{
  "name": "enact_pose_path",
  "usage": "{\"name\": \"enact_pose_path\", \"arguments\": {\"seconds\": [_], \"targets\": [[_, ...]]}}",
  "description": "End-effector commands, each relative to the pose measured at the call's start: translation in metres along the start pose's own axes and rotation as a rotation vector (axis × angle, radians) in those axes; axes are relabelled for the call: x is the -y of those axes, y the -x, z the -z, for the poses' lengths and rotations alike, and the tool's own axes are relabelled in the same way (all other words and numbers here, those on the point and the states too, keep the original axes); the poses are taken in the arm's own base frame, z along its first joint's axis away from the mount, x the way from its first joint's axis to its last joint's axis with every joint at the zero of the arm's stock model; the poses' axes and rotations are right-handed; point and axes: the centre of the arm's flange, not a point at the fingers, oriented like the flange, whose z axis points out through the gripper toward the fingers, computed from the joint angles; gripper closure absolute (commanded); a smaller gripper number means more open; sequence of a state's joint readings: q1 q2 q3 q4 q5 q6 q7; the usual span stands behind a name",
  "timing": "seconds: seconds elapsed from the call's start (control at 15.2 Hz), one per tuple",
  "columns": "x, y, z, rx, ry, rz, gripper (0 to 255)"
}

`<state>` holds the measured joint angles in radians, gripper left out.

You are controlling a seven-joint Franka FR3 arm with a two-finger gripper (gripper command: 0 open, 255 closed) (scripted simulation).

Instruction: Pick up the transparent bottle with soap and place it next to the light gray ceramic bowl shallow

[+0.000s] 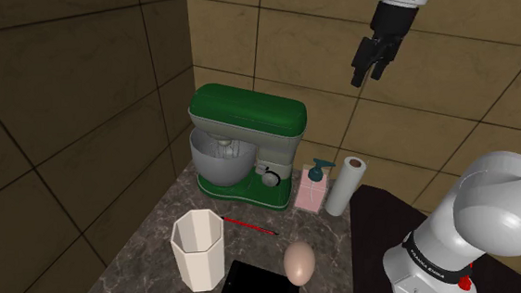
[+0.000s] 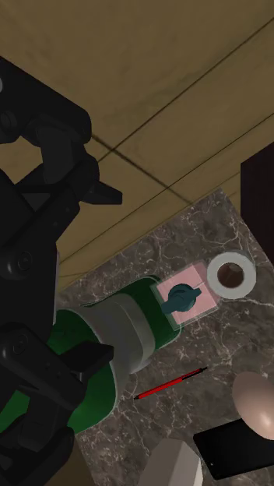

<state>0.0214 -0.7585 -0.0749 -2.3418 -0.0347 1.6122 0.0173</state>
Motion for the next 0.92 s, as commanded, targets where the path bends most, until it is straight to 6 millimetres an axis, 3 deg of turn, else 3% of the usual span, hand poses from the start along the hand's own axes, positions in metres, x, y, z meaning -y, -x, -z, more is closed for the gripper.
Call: {"name": "enact_pose_path", "arguments": {"seconds": [0.0,0.86], "targets": [[0.0,0.0,0.0,0.0,0.0,0.0,0],[0.04,-0.008,-0.165,0.008,-0.034,0.024,0]]}}
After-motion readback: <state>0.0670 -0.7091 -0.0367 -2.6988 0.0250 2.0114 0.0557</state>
